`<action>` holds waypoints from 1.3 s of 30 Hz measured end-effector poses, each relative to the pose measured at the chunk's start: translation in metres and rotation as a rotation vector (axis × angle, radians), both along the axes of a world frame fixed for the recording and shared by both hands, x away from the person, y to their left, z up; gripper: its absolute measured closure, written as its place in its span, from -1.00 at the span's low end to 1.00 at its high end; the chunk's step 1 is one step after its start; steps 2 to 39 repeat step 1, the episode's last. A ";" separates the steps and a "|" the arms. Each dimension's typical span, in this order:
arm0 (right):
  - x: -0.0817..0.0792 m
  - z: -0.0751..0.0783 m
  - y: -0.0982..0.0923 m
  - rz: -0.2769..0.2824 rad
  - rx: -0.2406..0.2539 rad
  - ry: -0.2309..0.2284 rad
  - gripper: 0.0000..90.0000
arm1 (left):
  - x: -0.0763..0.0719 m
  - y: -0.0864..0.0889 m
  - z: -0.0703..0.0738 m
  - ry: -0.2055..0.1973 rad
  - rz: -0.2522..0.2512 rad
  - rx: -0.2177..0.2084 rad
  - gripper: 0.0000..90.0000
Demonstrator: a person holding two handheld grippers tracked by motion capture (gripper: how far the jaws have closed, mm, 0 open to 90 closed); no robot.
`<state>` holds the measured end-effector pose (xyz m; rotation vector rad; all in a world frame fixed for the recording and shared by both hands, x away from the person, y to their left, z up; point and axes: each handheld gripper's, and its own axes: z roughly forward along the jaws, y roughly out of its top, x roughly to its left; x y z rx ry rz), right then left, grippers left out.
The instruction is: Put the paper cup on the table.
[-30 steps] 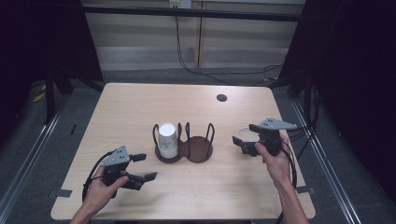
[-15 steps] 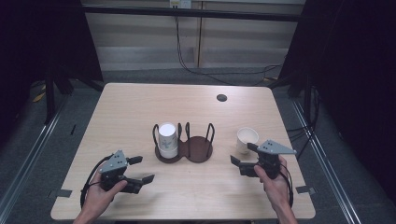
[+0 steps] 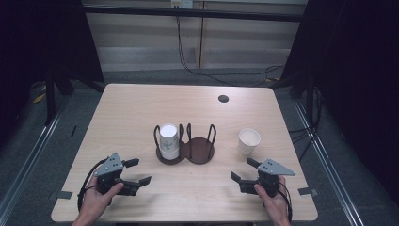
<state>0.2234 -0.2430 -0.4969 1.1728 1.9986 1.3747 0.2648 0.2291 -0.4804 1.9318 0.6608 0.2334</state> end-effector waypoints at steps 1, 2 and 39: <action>0.001 -0.001 -0.001 -0.010 -0.003 0.000 -0.70 | 0.000 0.000 0.000 0.000 0.001 0.001 -0.64; 0.001 -0.001 -0.001 -0.010 -0.003 0.000 -0.70 | 0.000 0.000 0.000 0.000 0.001 0.001 -0.64; 0.001 -0.001 -0.001 -0.010 -0.003 0.000 -0.70 | 0.000 0.000 0.000 0.000 0.001 0.001 -0.64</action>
